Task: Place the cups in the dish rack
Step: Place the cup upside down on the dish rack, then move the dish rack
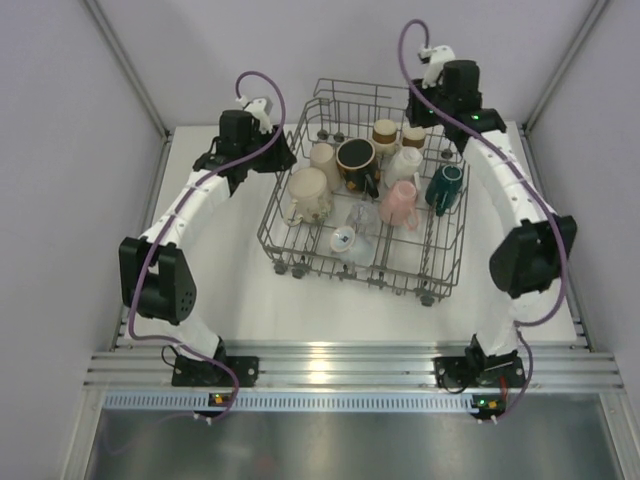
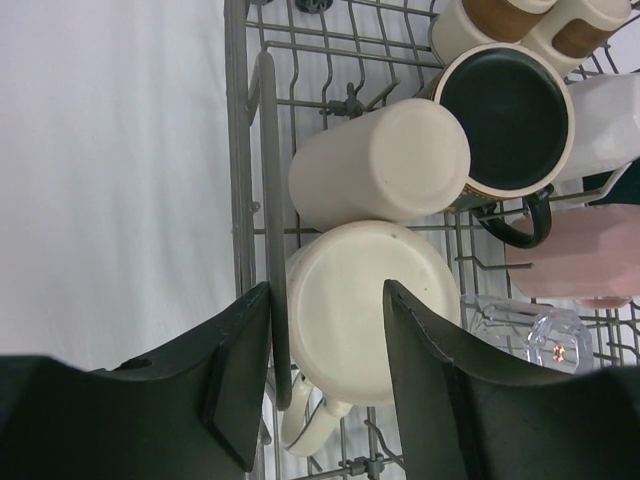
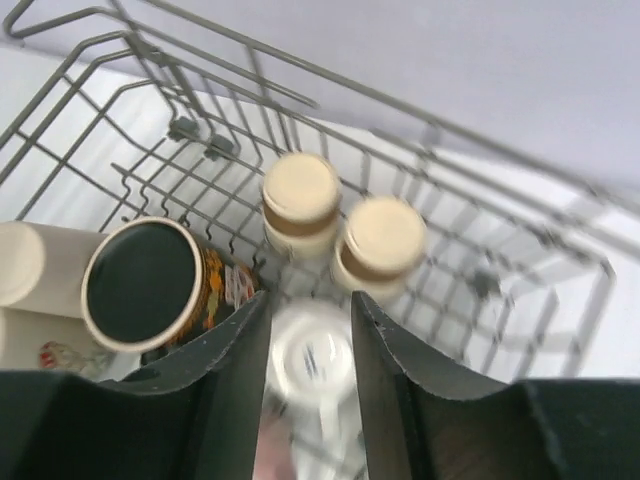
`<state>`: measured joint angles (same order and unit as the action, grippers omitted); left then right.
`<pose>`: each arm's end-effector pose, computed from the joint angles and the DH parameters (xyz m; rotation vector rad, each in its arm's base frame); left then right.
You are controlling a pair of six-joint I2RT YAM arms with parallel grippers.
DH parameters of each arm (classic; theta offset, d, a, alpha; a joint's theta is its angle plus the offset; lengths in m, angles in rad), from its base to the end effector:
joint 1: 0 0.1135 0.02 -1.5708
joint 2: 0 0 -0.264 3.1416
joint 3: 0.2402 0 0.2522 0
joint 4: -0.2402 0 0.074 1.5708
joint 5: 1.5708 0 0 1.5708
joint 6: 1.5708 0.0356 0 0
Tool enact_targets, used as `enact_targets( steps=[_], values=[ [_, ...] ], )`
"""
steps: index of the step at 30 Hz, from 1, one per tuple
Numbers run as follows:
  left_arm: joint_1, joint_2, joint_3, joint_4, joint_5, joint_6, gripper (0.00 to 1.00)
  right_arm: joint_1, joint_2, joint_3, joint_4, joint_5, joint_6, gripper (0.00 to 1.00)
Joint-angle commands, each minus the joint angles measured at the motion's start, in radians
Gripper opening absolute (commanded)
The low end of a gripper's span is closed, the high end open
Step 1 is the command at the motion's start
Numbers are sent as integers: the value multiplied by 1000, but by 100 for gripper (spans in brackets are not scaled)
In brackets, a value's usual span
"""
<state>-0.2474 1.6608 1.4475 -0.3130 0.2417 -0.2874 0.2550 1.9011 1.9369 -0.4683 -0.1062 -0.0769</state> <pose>0.3758 -0.1037 0.3287 0.1061 2.1299 -0.5727 0.4322 0.1166 0.3861 -0.3987 1.9675 0.2204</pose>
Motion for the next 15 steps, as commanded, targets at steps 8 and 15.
enact_targets(
  steps=[8, 15],
  values=[
    [-4, 33, 102, 6, -84, 68, 53, -241, -467, -461, 2, 301, 382, 44],
    [-1, 77, 126, -17, -30, 33, 48, -365, -380, -529, 92, 77, 379, 45]
  ],
)
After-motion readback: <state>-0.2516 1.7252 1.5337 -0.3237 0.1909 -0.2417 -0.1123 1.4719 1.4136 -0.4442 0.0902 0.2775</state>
